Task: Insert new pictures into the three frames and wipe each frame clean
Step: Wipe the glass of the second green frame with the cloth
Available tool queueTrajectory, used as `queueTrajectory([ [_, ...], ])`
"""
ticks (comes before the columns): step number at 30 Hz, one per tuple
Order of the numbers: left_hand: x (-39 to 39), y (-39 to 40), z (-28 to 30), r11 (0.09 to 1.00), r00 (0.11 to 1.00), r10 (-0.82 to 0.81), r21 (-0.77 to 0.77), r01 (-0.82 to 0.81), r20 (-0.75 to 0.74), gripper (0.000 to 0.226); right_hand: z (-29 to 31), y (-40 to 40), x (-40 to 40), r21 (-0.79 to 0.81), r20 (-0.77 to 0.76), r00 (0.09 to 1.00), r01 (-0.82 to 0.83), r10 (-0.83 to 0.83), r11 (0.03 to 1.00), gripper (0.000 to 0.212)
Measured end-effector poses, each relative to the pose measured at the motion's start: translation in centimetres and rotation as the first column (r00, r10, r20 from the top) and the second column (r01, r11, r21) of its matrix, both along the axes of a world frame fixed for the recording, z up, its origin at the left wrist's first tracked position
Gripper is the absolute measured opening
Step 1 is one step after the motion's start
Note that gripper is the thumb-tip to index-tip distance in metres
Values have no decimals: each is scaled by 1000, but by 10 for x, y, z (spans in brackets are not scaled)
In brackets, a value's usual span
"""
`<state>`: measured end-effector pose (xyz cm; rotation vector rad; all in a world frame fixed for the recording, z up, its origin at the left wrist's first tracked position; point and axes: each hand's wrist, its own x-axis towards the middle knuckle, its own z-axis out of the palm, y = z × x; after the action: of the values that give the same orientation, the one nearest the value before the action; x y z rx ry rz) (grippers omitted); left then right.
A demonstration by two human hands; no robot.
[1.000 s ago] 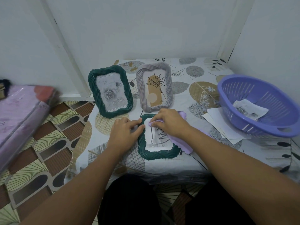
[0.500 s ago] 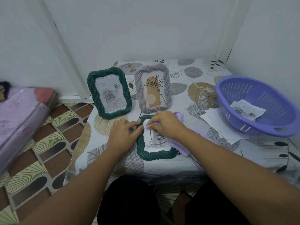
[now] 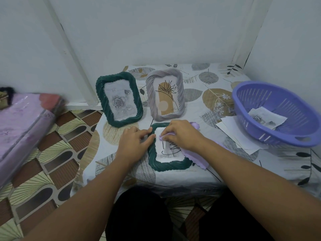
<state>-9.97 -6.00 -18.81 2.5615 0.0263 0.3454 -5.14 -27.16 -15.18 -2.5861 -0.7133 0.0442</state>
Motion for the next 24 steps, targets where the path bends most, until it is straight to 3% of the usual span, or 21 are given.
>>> queueTrajectory([
  [3,0,-1,1,1000,1000,3,5,-3,-2,40,3,6,4,21,-5,1000,21,-21,1000,19],
  [9,0,0,0,1000,1000,2,-12,-2,6,40,10,-7,-10,72,-43,995,-89,92,993,19],
  [13,0,-1,1,1000,1000,5,-1,-5,-12,40,13,-3,-8,50,0,1000,-28,28,998,21],
  [24,0,-1,0,1000,1000,5,-16,-6,-12,41,12,0,-13,38,-36,998,-51,53,998,19],
])
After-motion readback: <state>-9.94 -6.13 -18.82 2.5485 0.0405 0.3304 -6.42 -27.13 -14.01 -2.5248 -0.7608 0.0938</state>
